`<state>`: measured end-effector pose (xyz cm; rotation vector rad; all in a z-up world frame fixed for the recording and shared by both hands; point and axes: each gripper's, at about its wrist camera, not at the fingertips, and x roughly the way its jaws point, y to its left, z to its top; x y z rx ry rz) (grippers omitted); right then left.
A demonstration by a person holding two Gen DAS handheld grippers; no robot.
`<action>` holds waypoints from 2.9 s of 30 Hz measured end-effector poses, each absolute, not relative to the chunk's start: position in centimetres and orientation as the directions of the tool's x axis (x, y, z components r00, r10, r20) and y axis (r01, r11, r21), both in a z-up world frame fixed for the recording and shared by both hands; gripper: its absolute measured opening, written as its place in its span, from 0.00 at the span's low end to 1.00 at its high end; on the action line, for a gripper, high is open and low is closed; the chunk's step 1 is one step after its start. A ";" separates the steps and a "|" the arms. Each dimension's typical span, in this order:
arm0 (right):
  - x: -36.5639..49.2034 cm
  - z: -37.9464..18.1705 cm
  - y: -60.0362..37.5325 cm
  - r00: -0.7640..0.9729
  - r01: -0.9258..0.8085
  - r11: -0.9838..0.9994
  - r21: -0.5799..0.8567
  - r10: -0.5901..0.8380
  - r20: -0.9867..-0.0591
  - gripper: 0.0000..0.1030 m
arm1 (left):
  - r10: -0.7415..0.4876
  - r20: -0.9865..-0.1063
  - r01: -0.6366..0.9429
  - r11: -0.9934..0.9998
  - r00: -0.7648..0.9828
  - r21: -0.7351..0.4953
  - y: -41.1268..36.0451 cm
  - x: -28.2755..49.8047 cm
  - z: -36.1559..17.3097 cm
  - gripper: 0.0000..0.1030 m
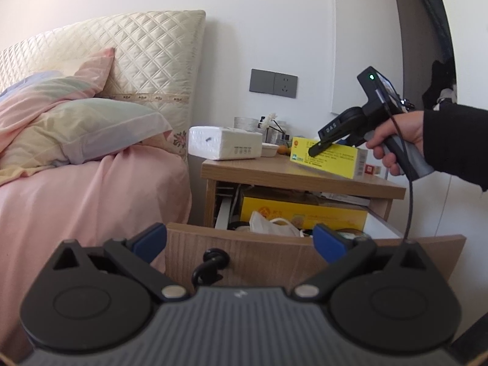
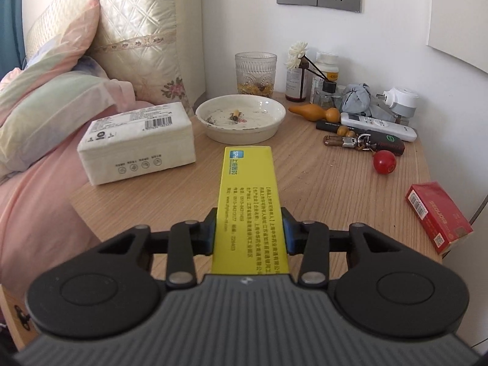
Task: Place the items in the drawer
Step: 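Lift the yellow box and carry it over the open drawer with the right tool, then lower the yellow box into the drawer and open the right tool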
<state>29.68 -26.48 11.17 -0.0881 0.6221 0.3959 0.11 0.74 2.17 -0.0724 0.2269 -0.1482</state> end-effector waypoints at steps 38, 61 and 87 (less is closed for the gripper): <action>20.0 7.5 -20.1 0.450 -0.730 0.682 -0.039 0.437 -0.779 0.42 | -0.187 -0.208 0.192 0.981 0.960 0.007 -1.5 -1.0 1.7 1.00; 22.1 1.2 -22.2 0.324 -0.722 0.692 -0.001 0.337 -0.884 0.43 | -0.178 -0.228 0.185 0.983 0.957 0.013 -1.5 -0.5 1.3 1.00; 13.7 12.3 -27.1 0.717 -0.451 0.892 -0.030 0.343 -0.607 0.85 | -0.179 -0.195 0.187 0.982 0.964 0.022 -1.9 -1.5 1.5 1.00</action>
